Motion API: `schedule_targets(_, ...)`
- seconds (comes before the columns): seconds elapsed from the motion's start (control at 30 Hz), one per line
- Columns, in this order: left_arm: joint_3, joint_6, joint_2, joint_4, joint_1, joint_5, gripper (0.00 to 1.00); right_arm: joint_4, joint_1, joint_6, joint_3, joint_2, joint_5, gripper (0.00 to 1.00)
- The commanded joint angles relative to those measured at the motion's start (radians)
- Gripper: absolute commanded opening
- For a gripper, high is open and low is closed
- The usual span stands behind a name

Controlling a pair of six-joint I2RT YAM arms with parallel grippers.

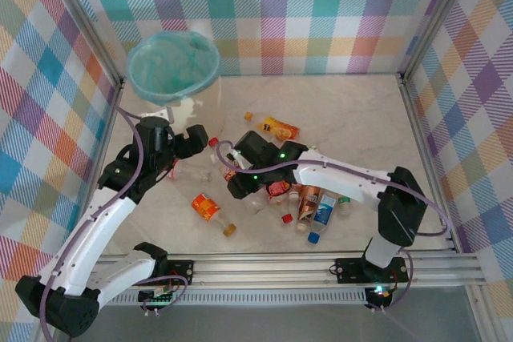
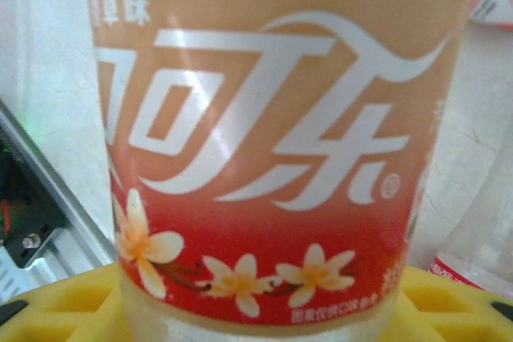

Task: Put the plastic bottles in the bin

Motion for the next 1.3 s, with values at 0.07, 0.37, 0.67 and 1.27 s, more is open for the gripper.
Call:
schedule_targets(0.07,0.024,-0.054,0.063,0.069,0.0,0.239,0.88,0.121,0.003,-0.037,-0.038,-0.037,-0.069,0.56)
schedule_targets(0.37,0.001,-0.099,0.106,0.119,0.0,0.27,0.63,0.169,0.002,-0.041,-0.066,-0.066,-0.121,0.56)
schedule_targets(0.67,-0.013,-0.131,0.098,0.113,0.002,0.207,0.65,0.206,0.003,-0.047,-0.095,-0.09,-0.127,0.55)
schedule_targets(1.27,-0.061,-0.174,0.067,0.153,0.003,0.173,0.37,0.253,0.003,-0.055,-0.138,-0.135,-0.129,0.55)
